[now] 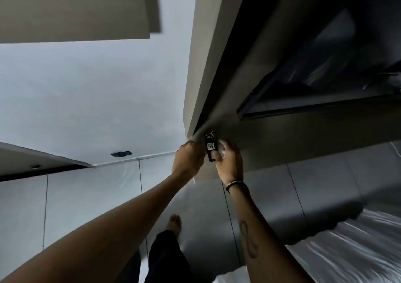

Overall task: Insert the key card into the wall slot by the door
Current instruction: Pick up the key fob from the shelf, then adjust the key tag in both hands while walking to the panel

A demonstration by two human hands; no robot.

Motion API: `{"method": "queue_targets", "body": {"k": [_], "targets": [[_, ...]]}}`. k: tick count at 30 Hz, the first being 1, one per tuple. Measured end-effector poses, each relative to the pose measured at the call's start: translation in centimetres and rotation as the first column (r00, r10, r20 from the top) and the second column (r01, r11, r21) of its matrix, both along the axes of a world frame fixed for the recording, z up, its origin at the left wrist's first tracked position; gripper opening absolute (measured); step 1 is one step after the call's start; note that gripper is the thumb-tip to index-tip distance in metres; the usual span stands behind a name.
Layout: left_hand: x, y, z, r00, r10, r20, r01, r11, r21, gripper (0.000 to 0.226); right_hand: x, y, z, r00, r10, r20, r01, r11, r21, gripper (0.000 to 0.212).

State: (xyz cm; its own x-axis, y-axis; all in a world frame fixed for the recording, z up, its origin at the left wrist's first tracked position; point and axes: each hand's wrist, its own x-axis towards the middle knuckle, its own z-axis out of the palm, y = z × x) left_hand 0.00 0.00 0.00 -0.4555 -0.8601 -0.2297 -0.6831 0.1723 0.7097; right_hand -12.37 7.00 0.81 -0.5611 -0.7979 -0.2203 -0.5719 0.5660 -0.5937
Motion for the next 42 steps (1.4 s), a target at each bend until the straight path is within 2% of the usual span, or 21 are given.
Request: {"method": "queue_targets", "body": {"k": [3, 6, 10, 14, 17, 21, 28, 32, 36, 42], "targets": [[-1.4, -1.0, -0.8, 0.996, 0.094, 0.009, -0.094, 0.992, 0.079, 0.020, -0.9, -2.1, -1.0, 0.996, -0.045, 0.077, 0.044, 0.999, 0.019, 0.038], [-2.5, -1.5, -1.0, 0.988, 0.156, 0.017, -0.157, 0.978, 0.137, 0.024, -1.0, -3.4, -1.4, 0.990, -0.100, 0.100, 0.095, 0.994, 0.046, 0.025], [-3.3, -2.1, -1.2, 0.957, 0.288, 0.023, -0.285, 0.933, 0.221, 0.028, -0.9, -4.3, -2.3, 0.969, -0.209, 0.133, 0.204, 0.978, 0.046, 0.019], [-3.0, -2.4, -2.0, 0.923, 0.382, -0.054, -0.341, 0.874, 0.346, 0.019, -1.1, -4.5, -3.0, 0.905, -0.326, 0.271, 0.320, 0.945, 0.068, 0.015], [-2.7, -2.4, -2.4, 0.908, 0.409, -0.088, -0.351, 0.859, 0.372, 0.014, -1.4, -4.5, -3.1, 0.845, -0.353, 0.401, 0.355, 0.932, 0.071, 0.017], [-2.1, -1.8, -2.6, 0.857, 0.491, -0.155, -0.388, 0.814, 0.432, 0.010, -1.5, -3.7, -2.5, 0.771, -0.326, 0.547, 0.358, 0.932, 0.052, 0.020], [2.1, -0.9, -1.5, 0.843, 0.419, -0.338, -0.263, 0.868, 0.421, 0.005, 0.5, -1.1, -0.3, 0.678, -0.225, 0.700, 0.330, 0.944, -0.016, 0.017], [5.5, -1.2, 0.9, 0.762, 0.475, -0.441, -0.163, 0.799, 0.578, 0.011, 3.1, -1.1, 1.9, 0.689, -0.178, 0.702, 0.317, 0.946, -0.071, 0.021], [10.1, -2.1, 4.8, 0.720, 0.478, -0.504, -0.133, 0.807, 0.575, 0.014, 6.8, -2.0, 6.1, 0.686, -0.062, 0.725, 0.276, 0.944, -0.180, 0.017], [17.4, -3.7, 12.3, 0.550, 0.495, -0.672, -0.100, 0.839, 0.536, 0.017, 13.1, -4.4, 13.8, 0.701, 0.155, 0.696, 0.185, 0.903, -0.388, 0.015]]}}
